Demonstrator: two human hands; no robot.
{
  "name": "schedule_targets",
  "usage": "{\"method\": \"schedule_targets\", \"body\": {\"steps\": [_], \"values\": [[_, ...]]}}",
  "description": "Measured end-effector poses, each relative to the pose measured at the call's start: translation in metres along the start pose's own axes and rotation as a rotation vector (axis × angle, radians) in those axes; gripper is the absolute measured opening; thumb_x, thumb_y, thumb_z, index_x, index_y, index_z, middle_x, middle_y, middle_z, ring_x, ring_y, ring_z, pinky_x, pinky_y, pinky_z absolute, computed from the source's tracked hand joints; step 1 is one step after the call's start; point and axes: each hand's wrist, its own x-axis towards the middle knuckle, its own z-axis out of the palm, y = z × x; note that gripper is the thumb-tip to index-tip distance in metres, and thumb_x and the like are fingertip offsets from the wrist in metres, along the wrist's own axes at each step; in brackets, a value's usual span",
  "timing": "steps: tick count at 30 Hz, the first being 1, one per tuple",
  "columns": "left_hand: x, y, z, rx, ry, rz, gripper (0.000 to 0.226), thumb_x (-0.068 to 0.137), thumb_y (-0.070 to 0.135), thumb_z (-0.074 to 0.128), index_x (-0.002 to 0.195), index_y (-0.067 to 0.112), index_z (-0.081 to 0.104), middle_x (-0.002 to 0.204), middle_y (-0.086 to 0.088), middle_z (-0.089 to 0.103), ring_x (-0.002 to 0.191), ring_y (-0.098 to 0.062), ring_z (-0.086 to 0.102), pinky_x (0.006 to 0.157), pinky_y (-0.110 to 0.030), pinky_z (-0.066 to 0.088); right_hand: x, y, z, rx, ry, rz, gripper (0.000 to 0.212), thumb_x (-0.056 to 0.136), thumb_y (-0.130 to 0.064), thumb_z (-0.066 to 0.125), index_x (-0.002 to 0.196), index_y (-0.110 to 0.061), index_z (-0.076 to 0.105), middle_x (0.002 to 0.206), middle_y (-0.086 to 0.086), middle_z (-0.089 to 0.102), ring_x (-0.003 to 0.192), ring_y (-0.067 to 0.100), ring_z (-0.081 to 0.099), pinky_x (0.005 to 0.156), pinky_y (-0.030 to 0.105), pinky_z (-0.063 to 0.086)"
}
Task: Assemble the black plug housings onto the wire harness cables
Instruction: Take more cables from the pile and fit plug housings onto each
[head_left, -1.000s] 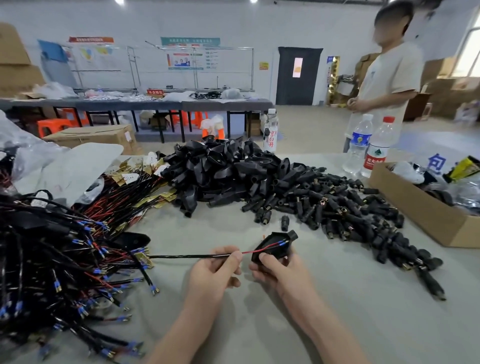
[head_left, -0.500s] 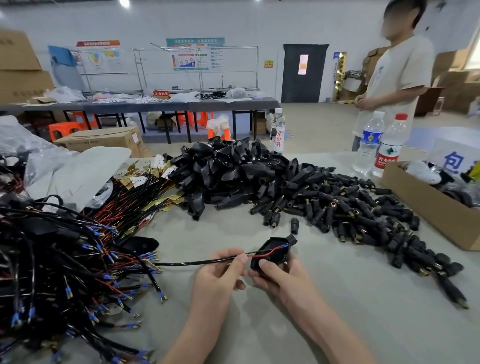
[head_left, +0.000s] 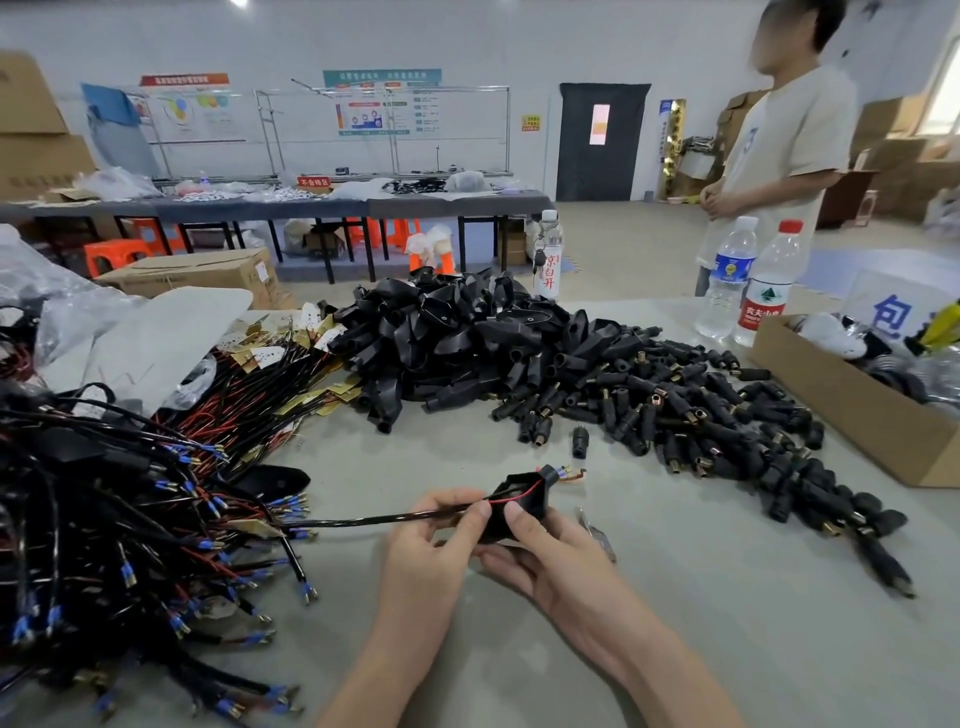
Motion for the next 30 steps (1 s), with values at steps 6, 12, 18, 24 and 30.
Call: {"method": "schedule_targets", "body": {"steps": [6,12,18,24,30], "values": [[0.000,0.001,0.000,-0.065,0.006,-0.037,0.010,0.086,0.002,0.071,0.092,0.010,0.071,0.087,-0.007,0.076,0.082,-0.015,0.072,0.069,-0.017,0.053,0.000,0.005,0.005,-0.156,0.008,0.024,0.040,0.086,-0.034,0.065,0.117,-0.008,0.067,0.111,0.011,0.073,0.096,0.023,0.067,0.083,0.029,0.056],[0.000,0.001,-0.001,-0.040,-0.020,-0.038,0.007,0.086,0.003,0.071,0.090,0.009,0.072,0.087,-0.008,0.075,0.084,-0.015,0.071,0.069,-0.020,0.054,0.001,0.007,0.008,-0.301,0.063,0.008,0.049,0.081,-0.044,0.076,0.114,-0.008,0.066,0.093,0.008,0.071,0.077,0.020,0.064,0.064,0.027,0.048],[-0.001,0.002,0.000,0.038,-0.054,0.014,0.008,0.089,0.005,0.069,0.087,0.013,0.072,0.086,0.000,0.075,0.084,-0.008,0.070,0.071,-0.012,0.050,-0.001,-0.003,0.006,-0.100,0.169,0.046,0.043,0.090,-0.047,0.055,0.108,-0.011,0.069,0.097,0.021,0.074,0.086,0.042,0.073,0.066,0.036,0.060],[-0.001,0.002,0.000,0.046,-0.060,-0.009,0.007,0.092,0.006,0.065,0.092,0.011,0.070,0.088,0.000,0.076,0.085,-0.010,0.071,0.072,-0.014,0.052,0.001,-0.002,0.003,-0.082,0.246,0.008,0.026,0.097,-0.028,0.058,0.112,-0.009,0.067,0.102,0.014,0.074,0.088,0.034,0.073,0.069,0.035,0.060],[0.004,0.008,-0.004,-0.191,-0.020,-0.179,0.020,0.095,0.015,0.061,0.108,0.000,0.059,0.096,-0.018,0.074,0.090,-0.029,0.073,0.066,-0.034,0.060,0.004,-0.006,-0.006,-0.079,0.349,-0.073,0.015,0.095,-0.010,0.061,0.106,-0.007,0.071,0.099,0.016,0.072,0.089,0.022,0.068,0.066,0.029,0.059]]}}
